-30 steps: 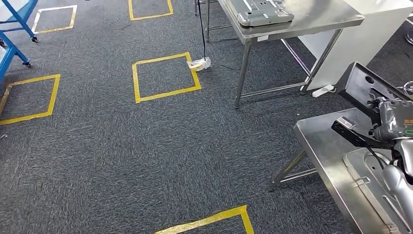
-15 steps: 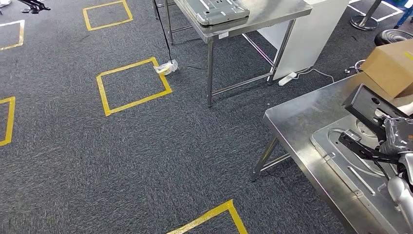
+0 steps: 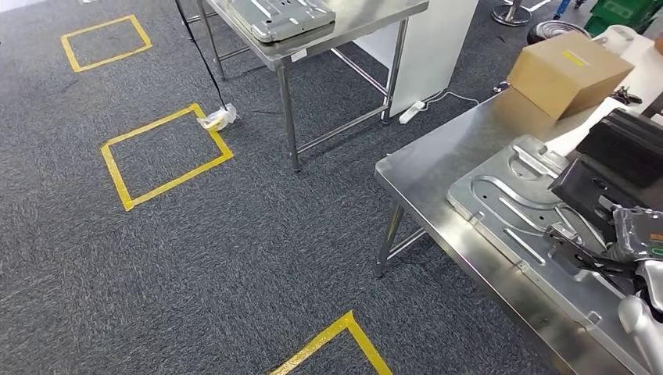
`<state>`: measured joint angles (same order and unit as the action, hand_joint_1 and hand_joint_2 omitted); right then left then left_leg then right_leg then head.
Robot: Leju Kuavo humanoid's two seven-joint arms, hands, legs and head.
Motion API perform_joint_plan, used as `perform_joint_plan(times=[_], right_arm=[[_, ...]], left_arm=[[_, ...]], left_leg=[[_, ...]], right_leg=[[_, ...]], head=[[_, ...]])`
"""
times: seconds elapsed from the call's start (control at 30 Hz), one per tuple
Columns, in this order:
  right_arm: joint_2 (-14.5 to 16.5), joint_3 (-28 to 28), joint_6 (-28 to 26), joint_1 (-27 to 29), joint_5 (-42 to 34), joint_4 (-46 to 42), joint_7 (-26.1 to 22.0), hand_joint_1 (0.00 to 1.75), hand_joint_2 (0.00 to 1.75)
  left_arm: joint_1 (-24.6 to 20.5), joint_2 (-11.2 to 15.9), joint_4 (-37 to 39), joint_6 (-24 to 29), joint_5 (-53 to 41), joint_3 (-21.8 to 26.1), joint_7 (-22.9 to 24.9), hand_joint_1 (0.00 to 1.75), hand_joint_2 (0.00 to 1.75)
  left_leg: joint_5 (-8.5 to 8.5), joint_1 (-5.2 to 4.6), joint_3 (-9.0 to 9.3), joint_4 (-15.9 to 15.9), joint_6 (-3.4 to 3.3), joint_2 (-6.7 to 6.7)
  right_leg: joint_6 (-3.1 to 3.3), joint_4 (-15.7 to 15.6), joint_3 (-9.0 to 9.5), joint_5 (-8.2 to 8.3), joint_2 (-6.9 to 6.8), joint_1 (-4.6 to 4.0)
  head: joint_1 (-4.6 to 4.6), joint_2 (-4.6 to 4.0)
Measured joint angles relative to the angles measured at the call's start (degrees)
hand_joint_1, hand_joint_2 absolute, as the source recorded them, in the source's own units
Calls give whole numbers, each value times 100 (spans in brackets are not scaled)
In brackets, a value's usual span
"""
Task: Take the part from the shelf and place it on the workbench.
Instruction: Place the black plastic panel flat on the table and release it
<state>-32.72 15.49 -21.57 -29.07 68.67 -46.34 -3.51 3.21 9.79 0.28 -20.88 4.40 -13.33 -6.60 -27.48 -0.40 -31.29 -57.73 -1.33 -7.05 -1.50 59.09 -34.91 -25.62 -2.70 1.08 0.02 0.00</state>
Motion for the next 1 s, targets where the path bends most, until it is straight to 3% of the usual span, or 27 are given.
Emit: perform_joint_plan(times=[0.03, 0.07, 0.13, 0.2, 0.23, 0.27, 0.3, 0.4, 0.43, 0.5, 0.57, 0.77, 1.0], right_arm=[[3, -2, -1, -2, 4, 19, 2, 175, 175], [9, -3, 1, -12, 20, 40, 17, 175, 175], [46, -5, 3, -55, 118, 95, 81, 175, 175], [121, 1, 4, -103, 254, 208, 127, 87, 87], [162, 7, 8, -115, 302, 286, 123, 44, 44], [199, 14, 16, -125, 327, 371, 107, 0, 0], [233, 22, 26, -139, 344, 450, 92, 0, 0], [345, 40, 47, -248, 405, 669, 74, 0, 0], [386, 44, 36, -297, 422, 736, 62, 0, 0], [464, 51, -23, -374, 429, 852, 19, 0, 0], [533, 67, -116, -442, 400, 927, -54, 0, 0], [715, 140, -236, -561, 305, 882, -184, 0, 0], [801, 171, -363, -537, 171, 646, -287, 0, 0]], left_arm=[[-10, 0, 0, 1, 2, -1, 0, 0, 175], [-20, -1, 0, 1, 7, -2, 0, 0, 175], [-28, -4, 0, 4, 23, -6, 0, 0, 175], [-17, -9, 0, 9, 40, -12, 0, 0, 175], [-13, -11, 0, 12, 49, -17, 0, 0, 175], [-12, -14, 0, 12, 56, -23, 0, 0, 175], [-12, -18, 0, 12, 66, -28, 0, 0, 131], [-20, -21, 0, 12, 87, -37, 0, 0, 0], [-24, -20, 0, 12, 91, -38, 0, 0, 0], [-33, -26, 0, 13, 96, -39, 1, 0, 0], [-37, -33, 0, 15, 99, -41, 3, 0, 0], [-48, -65, 0, 25, 115, -54, 4, 0, 0], [-47, -80, 0, 32, 151, -77, 7, 0, 0]], left_leg=[[-22, 10, 7, -8, 31, 3], [-81, 25, -7, -73, 61, 100], [-364, 58, -196, -514, 105, 416], [-703, 66, -564, -1255, 108, 622], [-774, 64, -716, -1531, 102, 647], [-735, 62, -785, -1620, 86, 656], [-594, 58, -754, -1498, 60, 659], [-36, 23, -297, -426, -58, 707], [46, 11, -193, -188, -80, 719], [73, 2, -140, -61, -50, 717], [86, -6, -132, -50, -25, 715], [105, -18, -149, -60, -58, 727], [105, -19, -155, -63, -72, 727]], right_leg=[[35, -3, -1, 6, 41, 8], [73, -14, 0, 14, 77, 18], [152, -33, 2, 30, 145, 27], [197, -33, -3, 31, 211, -3], [205, -32, -2, 31, 244, -21], [208, -30, 0, 30, 274, -39], [209, -27, 2, 29, 301, -54], [200, -11, 0, 30, 379, -79], [187, -5, -5, 32, 397, -82], [178, 11, -14, 21, 413, -96], [178, 15, -16, 19, 409, -91], [121, -28, -8, 59, 399, -79], [104, -38, -11, 70, 399, -77]], head=[[-1, 0], [-2, 0], [-5, 0], [-5, 0], [-4, 0], [-4, 0], [-4, 0], [-2, 0], [-1, 0], [3, 0], [4, 0], [5, 0], [4, 0]])
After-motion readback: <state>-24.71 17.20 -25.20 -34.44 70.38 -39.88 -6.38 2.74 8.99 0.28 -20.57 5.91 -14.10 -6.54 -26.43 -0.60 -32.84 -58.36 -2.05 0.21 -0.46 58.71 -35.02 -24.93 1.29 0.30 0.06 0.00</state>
